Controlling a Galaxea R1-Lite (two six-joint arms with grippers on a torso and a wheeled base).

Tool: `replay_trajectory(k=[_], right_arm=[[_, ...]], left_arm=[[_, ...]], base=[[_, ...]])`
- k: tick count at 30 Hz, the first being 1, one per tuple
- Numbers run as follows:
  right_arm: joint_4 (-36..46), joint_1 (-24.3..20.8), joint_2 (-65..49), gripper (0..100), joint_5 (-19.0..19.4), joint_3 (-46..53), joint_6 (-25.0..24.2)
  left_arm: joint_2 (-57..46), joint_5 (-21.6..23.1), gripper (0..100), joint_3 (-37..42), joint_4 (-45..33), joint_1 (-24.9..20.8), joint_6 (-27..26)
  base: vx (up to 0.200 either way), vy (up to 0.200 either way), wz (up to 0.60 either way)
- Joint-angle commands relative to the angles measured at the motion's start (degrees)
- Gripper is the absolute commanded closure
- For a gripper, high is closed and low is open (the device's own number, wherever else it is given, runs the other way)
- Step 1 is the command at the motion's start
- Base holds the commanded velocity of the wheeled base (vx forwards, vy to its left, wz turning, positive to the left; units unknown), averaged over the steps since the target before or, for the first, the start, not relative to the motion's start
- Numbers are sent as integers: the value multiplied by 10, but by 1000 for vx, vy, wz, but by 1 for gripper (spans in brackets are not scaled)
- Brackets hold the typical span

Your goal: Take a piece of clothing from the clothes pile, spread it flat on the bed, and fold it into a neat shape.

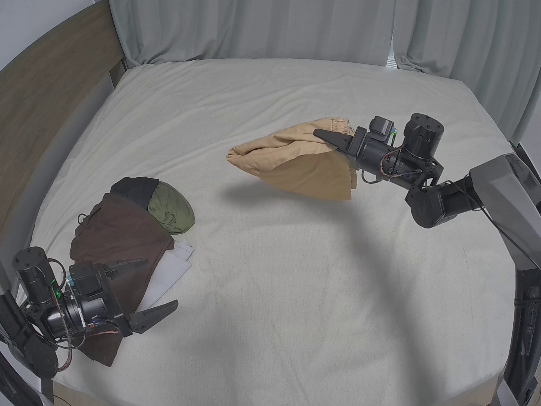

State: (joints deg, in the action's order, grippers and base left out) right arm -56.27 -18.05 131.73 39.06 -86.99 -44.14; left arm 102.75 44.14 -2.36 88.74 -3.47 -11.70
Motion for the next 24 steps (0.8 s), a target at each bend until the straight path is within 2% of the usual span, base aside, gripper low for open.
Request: replay_trajectory(k=[1,17,24], right_arm=[[24,7,24,100,-1,-47,2],[98,30,63,100,-3,-156,7],[150,24,101,100,-3,-252,7]], left_arm=[[1,1,0,0,0,0,0],[2,0,0,4,0,-15,0],[1,0,0,10,0,-15,1]], base=[[0,0,0],[0,0,0],[0,0,0]])
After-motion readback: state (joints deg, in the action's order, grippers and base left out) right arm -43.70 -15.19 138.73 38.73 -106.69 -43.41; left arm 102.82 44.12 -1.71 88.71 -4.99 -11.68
